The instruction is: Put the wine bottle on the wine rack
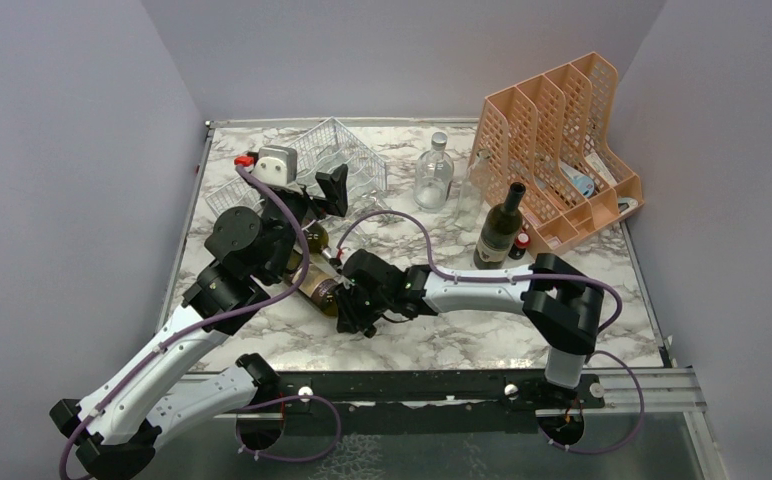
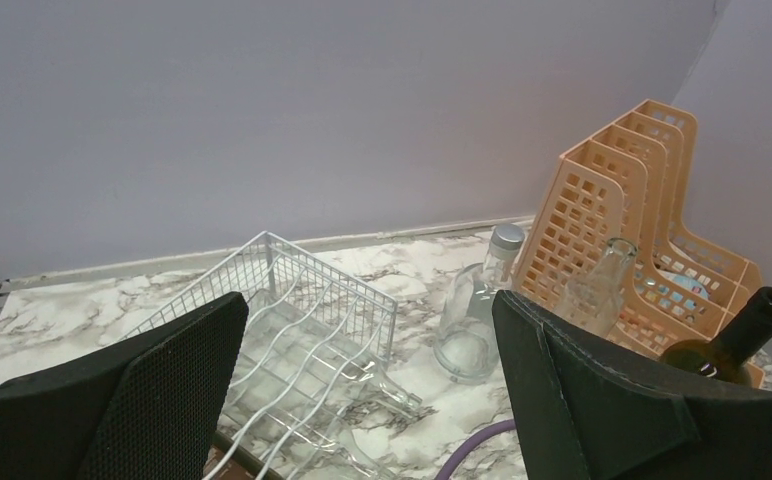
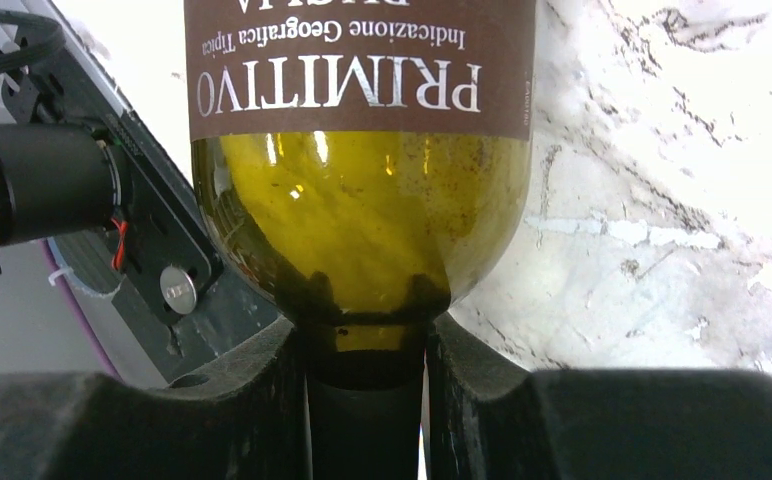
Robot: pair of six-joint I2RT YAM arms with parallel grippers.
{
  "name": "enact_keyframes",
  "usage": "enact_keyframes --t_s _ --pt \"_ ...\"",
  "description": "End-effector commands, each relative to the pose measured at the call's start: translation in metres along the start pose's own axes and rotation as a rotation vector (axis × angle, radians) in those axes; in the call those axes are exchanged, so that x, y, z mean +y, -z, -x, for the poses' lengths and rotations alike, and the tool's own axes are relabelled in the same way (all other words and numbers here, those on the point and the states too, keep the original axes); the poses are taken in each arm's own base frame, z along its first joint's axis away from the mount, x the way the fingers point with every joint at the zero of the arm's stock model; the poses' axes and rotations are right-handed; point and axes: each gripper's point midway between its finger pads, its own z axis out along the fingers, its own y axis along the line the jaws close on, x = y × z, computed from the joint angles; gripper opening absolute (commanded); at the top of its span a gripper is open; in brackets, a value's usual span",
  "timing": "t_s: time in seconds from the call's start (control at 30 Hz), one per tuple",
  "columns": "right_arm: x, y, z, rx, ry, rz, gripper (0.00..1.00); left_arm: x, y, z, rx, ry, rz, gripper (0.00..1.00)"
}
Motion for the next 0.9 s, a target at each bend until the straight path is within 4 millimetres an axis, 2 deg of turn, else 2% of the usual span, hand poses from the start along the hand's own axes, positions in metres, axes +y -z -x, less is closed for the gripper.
enact_keyframes --t_s 0.0,0.23,0.4,0.6,0.73,0.87 --pt "0.032 -0.001 0.06 -0.2 0.022 0.068 0.01 0.002 0.001 0.006 -0.004 0.01 0.01 0.99" --pt "0.033 -0.012 0.08 -0.265 -0.013 0.051 0.01 0.001 0.001 0.008 -0.004 0.013 0.004 0.99" --pt "0.037 -0.033 0.094 -0.291 -0.004 0.06 0.01 -0.003 -0.005 0.029 -0.011 -0.039 -0.013 0.99" --pt "0.042 -0.054 0.123 -0.363 0.001 0.056 0.01 -0.002 -0.005 0.03 0.029 -0.055 -0.008 0.99" --pt "0.049 -0.068 0.137 -0.375 0.008 0.066 0.01 -0.002 -0.003 0.035 0.016 -0.042 -0.011 0.99" --pt "0.046 -0.079 0.146 -0.382 -0.012 0.03 0.01 -0.004 -0.003 0.041 0.015 -0.041 -0.02 0.99"
